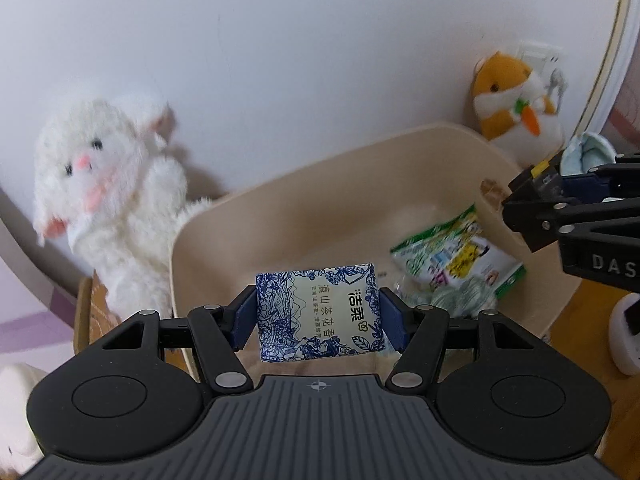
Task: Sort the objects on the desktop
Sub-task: 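Carry the soap box and battery into the basket and release both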
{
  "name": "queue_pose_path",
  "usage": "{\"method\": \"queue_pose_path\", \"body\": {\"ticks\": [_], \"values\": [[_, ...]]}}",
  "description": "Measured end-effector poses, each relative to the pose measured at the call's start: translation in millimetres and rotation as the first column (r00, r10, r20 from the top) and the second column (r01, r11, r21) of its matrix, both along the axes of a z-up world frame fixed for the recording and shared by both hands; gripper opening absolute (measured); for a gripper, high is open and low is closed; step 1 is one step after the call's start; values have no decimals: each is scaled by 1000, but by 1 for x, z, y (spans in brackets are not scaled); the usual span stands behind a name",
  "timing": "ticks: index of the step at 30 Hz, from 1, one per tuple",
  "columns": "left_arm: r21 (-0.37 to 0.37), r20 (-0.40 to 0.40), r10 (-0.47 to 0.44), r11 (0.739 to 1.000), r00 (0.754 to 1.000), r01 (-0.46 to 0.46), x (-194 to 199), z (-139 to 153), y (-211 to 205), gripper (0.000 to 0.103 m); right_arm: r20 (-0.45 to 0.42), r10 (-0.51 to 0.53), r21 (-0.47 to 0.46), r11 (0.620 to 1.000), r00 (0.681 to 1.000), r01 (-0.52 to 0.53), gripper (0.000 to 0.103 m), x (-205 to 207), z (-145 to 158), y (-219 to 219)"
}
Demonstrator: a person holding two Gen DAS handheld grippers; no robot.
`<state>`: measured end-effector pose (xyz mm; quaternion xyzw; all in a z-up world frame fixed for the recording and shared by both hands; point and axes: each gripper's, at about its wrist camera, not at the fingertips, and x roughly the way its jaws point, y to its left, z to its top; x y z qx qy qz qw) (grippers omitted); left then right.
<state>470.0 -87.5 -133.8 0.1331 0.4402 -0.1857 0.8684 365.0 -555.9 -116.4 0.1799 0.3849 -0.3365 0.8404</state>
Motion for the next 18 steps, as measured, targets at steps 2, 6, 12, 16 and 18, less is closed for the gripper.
{"method": "queue_pose_path", "body": {"ticks": [2, 6, 12, 16, 18], "values": [[-1, -24, 15, 1000, 1000, -15, 2, -9, 2, 65, -19, -1, 29, 1000, 1000, 2, 30, 6, -12, -3], [-27, -40, 36, 999, 999, -37, -2, -18, 7, 66, -75, -2, 52, 999, 997, 6, 30, 12, -35, -1], [0, 18, 53, 999, 998, -53, -12, -19, 11, 82, -102, 36, 34, 999, 994, -33, 54, 12, -42, 7], [-4, 17, 77, 997, 997, -77, -15, -16, 17, 82, -75, 68, -11, 998, 995, -69, 79, 7, -34, 18], [-4, 21, 85, 996, 996, -85, -18, -14, 20, 82, -75, 82, -31, 996, 994, -85, 86, 6, -30, 24]]}}
